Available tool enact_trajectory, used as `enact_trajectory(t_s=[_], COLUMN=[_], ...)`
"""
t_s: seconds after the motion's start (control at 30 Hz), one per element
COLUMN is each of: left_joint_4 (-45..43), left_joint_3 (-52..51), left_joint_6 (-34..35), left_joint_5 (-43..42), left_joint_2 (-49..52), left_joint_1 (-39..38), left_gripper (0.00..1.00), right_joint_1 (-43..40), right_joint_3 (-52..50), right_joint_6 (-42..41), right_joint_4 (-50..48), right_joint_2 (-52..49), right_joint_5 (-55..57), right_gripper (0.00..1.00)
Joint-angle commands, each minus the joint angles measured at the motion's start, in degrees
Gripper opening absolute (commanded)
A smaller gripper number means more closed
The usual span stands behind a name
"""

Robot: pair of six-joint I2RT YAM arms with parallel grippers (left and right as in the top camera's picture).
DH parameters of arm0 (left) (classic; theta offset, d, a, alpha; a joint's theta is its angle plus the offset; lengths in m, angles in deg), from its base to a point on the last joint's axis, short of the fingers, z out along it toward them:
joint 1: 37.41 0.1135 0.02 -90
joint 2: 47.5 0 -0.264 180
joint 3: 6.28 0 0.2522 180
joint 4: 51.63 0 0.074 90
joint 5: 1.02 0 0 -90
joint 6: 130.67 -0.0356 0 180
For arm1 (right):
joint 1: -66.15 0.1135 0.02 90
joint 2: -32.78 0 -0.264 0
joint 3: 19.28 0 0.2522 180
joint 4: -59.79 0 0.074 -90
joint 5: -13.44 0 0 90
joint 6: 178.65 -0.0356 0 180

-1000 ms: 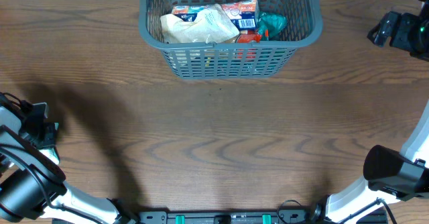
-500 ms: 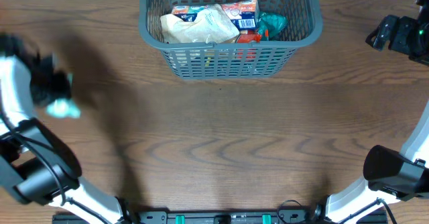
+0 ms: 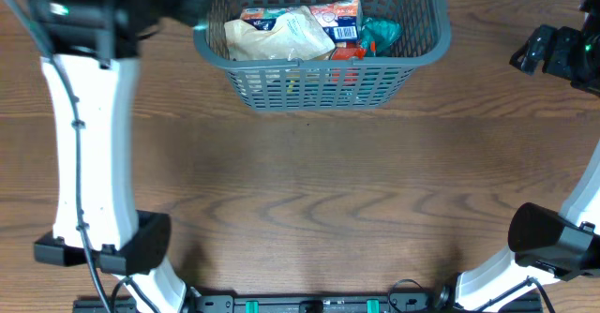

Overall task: Pack container
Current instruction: 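Carry the tissue pack into the basket and open the left gripper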

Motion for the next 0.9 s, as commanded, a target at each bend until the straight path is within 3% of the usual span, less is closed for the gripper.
enact_trajectory(t_s=[0.0,0.1,0.2,0.37,0.73,0.87], left_joint_4=[-3.8,-9.7,-16.4,-22.4,-22.4,-22.1], left_joint_3=[0.0,0.0,0.0,0.0,0.0,0.0], left_joint_6=[-20.6,-31.2,-35.3,-35.2,-34.6,-34.1], left_joint_5=[0.7,1.1,0.9,0.9,1.8,4.1], left_joint_2=[1.5,4.3,8.1,15.8,29.6,31.4], left_joint_1=[-5.7,-8.7,-9.6,-9.1,-8.1,-7.6], left_gripper=[0.06,0.05,0.06,0.06,0.06,0.32], right_joint_1=[0.7,0.7,0.7,0.7,0.7,0.7], right_joint_3=[0.0,0.0,0.0,0.0,0.0,0.0], right_joint_6=[0.7,0.7,1.1,1.1,1.1,1.1], right_joint_4=[0.4,1.0,1.6,1.6,1.6,1.6], right_joint_2=[-0.5,-0.5,-0.5,-0.5,-0.5,-0.5], right_joint_5=[-0.3,-0.3,-0.3,-0.3,-0.3,-0.3], right_gripper=[0.99,0.99,0.99,0.99,0.99,0.99])
